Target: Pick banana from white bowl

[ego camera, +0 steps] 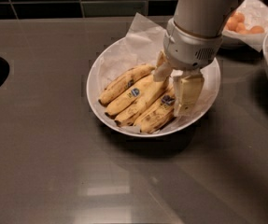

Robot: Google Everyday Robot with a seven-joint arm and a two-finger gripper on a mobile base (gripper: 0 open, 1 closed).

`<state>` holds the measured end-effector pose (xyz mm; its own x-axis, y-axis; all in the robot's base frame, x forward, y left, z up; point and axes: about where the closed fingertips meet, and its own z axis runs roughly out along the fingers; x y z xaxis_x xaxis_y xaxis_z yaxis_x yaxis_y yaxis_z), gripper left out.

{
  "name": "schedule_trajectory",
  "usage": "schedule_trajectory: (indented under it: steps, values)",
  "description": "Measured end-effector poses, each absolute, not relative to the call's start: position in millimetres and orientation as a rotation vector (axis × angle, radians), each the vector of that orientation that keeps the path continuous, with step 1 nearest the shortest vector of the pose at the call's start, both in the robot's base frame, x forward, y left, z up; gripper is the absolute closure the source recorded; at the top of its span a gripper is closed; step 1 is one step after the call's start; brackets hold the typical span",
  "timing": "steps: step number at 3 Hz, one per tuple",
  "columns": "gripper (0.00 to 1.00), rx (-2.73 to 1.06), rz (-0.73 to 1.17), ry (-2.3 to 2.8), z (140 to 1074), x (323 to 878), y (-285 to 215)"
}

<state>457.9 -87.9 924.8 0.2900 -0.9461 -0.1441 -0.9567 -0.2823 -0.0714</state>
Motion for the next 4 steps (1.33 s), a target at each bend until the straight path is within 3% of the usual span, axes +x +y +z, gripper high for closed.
schedule_trajectory:
  steps: [1, 4]
  values:
    - [0.44, -2.435, 0.131, 1.771, 916.7, 457.6, -85.3]
    - [0.43, -2.504, 0.145, 1.734, 908.1, 450.9, -80.4]
